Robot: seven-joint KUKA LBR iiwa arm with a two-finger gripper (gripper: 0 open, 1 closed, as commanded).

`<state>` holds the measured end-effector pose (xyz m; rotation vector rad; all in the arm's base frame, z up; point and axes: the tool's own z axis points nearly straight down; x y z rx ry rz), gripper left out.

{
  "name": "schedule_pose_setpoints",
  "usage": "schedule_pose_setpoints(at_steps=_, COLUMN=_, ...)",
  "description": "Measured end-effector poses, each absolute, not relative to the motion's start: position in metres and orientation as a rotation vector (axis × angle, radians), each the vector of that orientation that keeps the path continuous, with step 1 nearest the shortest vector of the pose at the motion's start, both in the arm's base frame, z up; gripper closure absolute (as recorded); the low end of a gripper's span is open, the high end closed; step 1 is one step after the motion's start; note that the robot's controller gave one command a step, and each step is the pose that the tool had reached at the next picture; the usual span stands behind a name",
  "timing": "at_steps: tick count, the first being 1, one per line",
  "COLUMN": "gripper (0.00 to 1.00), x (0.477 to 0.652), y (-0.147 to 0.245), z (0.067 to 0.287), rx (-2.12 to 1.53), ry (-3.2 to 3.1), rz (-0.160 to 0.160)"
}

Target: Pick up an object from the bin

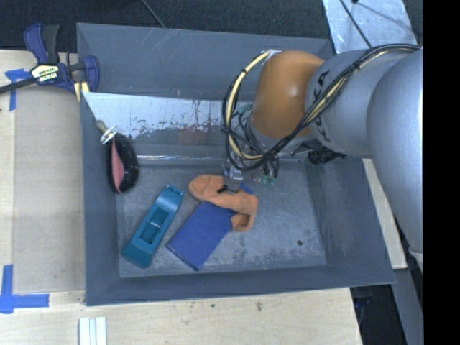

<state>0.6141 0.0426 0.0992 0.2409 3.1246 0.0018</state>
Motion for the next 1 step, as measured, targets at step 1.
schedule_pose_setpoints(at_steps=1, gripper=1.0, x=0.6143, y=0.0426, z=0.1018, rx=0.241, ry=3.125, rz=0.001)
